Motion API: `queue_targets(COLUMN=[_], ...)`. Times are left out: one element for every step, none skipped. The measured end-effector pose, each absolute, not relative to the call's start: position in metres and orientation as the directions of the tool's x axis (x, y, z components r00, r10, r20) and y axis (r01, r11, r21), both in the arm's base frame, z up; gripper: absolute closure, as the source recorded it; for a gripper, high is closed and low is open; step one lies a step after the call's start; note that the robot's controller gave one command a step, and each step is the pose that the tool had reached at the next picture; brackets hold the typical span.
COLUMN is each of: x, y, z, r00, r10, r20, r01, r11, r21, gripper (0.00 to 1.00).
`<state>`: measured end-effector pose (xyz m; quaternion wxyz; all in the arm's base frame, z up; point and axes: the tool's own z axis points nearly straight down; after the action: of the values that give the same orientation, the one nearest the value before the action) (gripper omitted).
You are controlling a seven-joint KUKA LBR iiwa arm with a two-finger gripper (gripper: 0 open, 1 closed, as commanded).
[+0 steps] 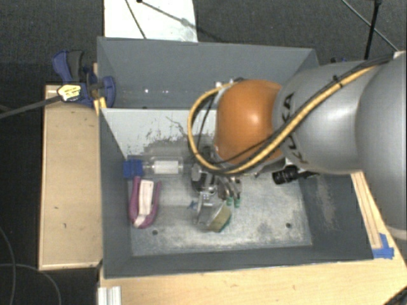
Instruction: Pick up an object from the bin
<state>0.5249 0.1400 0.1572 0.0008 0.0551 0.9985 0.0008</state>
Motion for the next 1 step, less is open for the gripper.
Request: queue_targets(x=[0.5180], y=[0.0808], z=[0.0896], r00=[-0.989], r10=[0.150], r20=[0.003], r01=[0.150], r11=[0.989], r21=[-0.002], gripper=[0.00])
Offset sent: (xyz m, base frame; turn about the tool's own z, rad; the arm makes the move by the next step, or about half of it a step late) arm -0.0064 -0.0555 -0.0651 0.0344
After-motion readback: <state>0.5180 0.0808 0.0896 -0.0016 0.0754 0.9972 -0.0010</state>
